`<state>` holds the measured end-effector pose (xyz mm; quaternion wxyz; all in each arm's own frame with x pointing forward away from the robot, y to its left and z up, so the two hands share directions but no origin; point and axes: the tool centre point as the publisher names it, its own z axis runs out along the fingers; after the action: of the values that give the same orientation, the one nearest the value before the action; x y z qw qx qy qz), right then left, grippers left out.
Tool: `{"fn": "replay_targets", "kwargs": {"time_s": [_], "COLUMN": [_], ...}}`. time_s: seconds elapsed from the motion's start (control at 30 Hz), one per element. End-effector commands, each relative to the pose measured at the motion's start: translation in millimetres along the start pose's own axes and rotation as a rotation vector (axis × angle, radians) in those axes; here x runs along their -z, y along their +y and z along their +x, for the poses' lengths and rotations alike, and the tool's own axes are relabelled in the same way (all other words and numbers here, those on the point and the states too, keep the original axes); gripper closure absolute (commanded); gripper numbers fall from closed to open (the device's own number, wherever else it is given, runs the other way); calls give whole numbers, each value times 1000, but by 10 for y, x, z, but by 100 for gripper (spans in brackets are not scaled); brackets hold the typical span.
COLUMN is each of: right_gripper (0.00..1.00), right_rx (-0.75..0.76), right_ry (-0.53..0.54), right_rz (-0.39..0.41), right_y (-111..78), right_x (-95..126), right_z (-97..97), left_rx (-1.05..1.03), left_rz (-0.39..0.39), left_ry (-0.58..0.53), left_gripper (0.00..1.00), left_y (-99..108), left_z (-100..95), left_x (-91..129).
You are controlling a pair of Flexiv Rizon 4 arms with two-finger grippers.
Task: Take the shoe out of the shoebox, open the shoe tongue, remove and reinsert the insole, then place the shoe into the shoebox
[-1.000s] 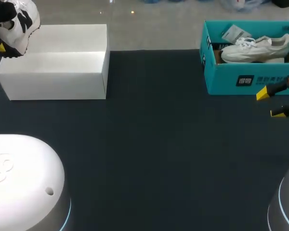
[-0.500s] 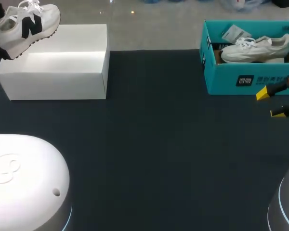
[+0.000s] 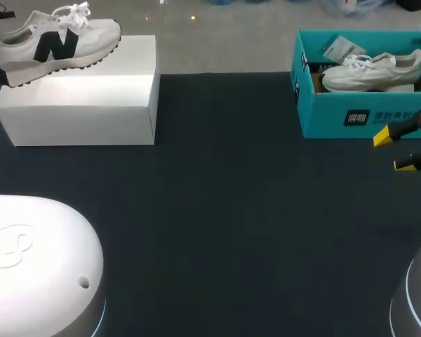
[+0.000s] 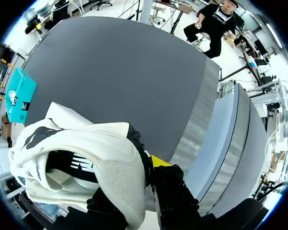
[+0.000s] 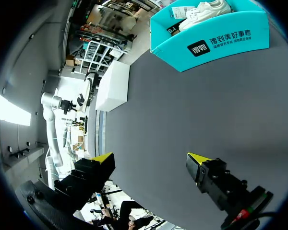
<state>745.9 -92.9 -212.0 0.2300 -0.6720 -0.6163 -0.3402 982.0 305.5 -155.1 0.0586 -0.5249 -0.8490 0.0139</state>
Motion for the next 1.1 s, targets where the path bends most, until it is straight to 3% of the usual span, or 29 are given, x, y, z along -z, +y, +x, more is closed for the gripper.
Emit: {"fn": "replay_targets", "kwargs": {"time_s": [0.03, 0.33, 0.37, 0.47, 0.57, 0.77, 1.1], "right_gripper": [0, 0, 0, 0, 0, 0, 0], "right_rx": [-1, -1, -1, -1, -1, -1, -1], "right_ry": [-3, -3, -3, -3, -3, -3, -3], "right_rz": [-2, -2, -2, -2, -2, -2, -2], "right_y": [-11, -11, -11, -11, -11, -11, -11], "right_x": [-5, -5, -5, -5, -5, -5, -5], "right_z": [4, 4, 4, 4, 4, 4, 4], "left_rx": [-895, -895, -881, -806, -730, -644, -529], "left_rz": [-34, -34, -18, -128, -168, -146, -131], "left_ry": [-51, -51, -156, -123, -98, -79, -48], "left_gripper": [100, 100, 100, 100, 100, 100, 100], "left_y": [-31, -31, -18, 133, 263, 321, 612], "left_z": [49, 49, 2, -84, -105, -79, -115], "left_x": [20, 20, -5, -131, -177, -135, -198]}}
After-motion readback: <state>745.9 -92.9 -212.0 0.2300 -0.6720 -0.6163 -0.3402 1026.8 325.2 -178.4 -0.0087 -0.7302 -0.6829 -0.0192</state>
